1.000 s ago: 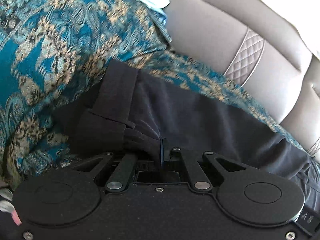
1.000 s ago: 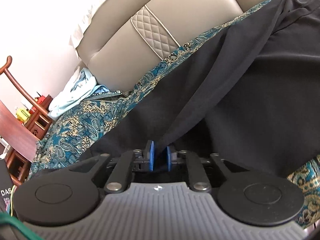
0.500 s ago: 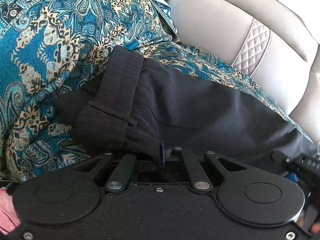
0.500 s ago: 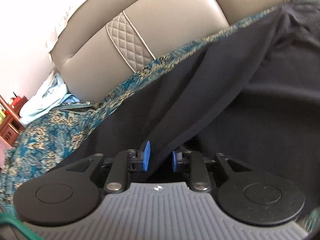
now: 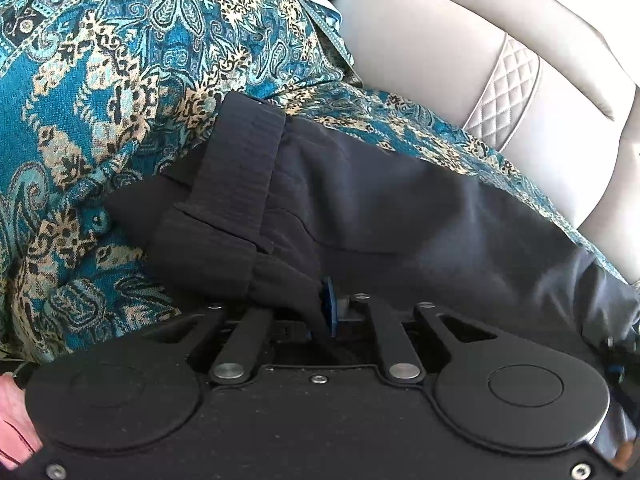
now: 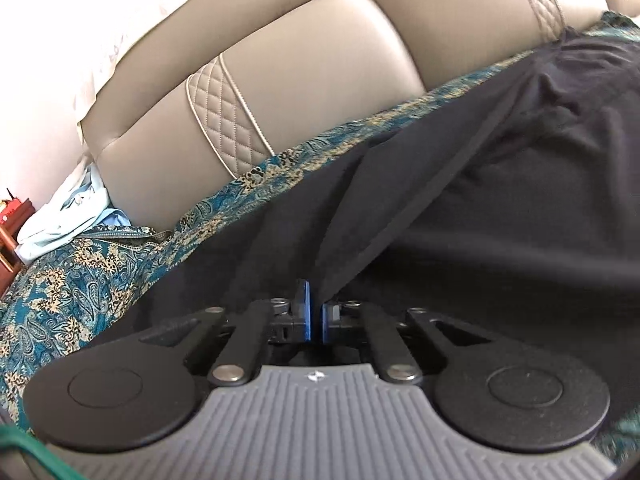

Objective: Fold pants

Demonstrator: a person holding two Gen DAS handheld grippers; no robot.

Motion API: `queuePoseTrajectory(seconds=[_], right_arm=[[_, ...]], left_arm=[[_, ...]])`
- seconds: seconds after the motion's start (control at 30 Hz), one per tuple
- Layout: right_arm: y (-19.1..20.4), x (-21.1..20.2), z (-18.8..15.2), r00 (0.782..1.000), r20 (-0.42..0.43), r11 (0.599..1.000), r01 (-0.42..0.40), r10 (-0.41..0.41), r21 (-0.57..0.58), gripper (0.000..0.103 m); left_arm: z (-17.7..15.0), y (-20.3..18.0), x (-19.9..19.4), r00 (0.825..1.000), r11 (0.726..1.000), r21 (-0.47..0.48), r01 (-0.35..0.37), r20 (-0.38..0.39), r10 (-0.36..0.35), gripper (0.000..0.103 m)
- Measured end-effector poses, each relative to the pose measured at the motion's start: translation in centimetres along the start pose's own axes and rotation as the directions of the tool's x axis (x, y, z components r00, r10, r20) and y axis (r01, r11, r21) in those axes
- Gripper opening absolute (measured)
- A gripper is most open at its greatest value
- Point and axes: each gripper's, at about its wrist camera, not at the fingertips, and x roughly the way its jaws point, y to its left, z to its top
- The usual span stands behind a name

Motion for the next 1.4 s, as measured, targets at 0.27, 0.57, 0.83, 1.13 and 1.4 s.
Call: queuePoseTrajectory(seconds=[0.27, 0.57, 0.83, 1.13, 1.4], right_arm=[[-1.3, -4.4, -3.7, 0.999, 0.04, 1.0, 0.021, -0.021, 0.004, 0.009], [-5.2, -2.8, -0.3, 0.989, 0.096, 0.99, 0.1, -0.109, 0.098, 0.014], [-10.5, -0.8, 5.8, 0.952, 0.168, 0.96, 0.232, -0.257, 0.156, 0.02], [-18.8, -0.8, 13.6, 0.883, 0.231, 0.901, 0.349, -0.409, 0.258, 0.035], [-25.4, 2.6, 23.1, 0.834, 0.226, 0.863, 0.474, -0.504, 0.177, 0.078]], left_arm=[[0.2, 0.3, -0.1, 1.0, 1.0, -0.009, -0.005, -0.016, 0.004, 0.01], [-0.1, 0.1, -0.3, 1.0, 1.0, -0.002, -0.022, -0.013, 0.022, 0.011], [0.1, -0.1, -0.1, 0.999, 0.999, 0.032, -0.033, -0.011, 0.033, 0.011], [0.1, -0.5, -0.1, 0.998, 0.997, 0.05, -0.058, -0.012, 0.059, 0.011], [0.4, -0.9, 0.0, 0.996, 0.995, 0.037, -0.091, -0.022, 0.092, 0.011]])
